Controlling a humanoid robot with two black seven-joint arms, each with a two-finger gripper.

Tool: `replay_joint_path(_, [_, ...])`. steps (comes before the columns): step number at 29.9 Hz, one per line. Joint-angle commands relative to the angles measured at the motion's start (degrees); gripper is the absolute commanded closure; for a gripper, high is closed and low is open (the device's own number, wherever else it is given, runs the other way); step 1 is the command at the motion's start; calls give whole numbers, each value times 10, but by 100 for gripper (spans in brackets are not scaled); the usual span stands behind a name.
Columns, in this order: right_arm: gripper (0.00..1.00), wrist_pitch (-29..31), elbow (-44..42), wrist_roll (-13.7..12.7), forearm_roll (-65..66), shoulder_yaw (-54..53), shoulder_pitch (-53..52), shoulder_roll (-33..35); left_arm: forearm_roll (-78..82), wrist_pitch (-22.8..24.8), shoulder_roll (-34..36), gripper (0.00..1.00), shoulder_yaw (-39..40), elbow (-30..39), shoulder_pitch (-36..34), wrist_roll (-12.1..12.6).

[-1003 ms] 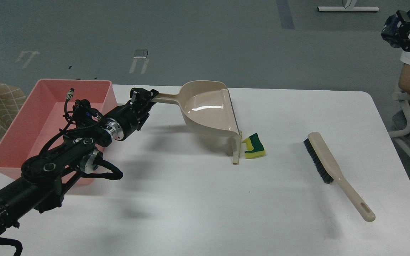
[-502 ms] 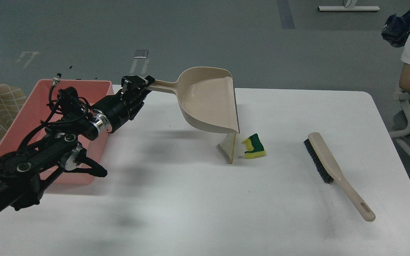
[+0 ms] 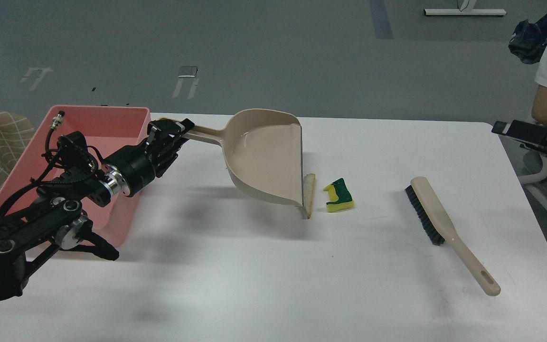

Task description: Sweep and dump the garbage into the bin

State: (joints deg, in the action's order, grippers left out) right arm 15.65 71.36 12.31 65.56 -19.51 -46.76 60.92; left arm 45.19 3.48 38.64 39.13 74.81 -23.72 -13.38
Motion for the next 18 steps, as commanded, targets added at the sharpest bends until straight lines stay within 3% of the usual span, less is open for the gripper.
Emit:
replay_joint_path(1, [5,-24,102,-55,18,0,34,30,5,-2,-1,100,4,0,19,-11])
replay_joint_path(6, [8,-61,175,-85,74,1,72,60,4,-3,-2,100,6,0,24,-22])
replay_joint_path(9, [9,-91,198,-124,77,1,104,62,4,-4,-5,100,6,0,24,-23])
replay_joint_path(18, [10,-102,213,-131,122,1,164,59,4,-5,-11,100,3,0,25,-24])
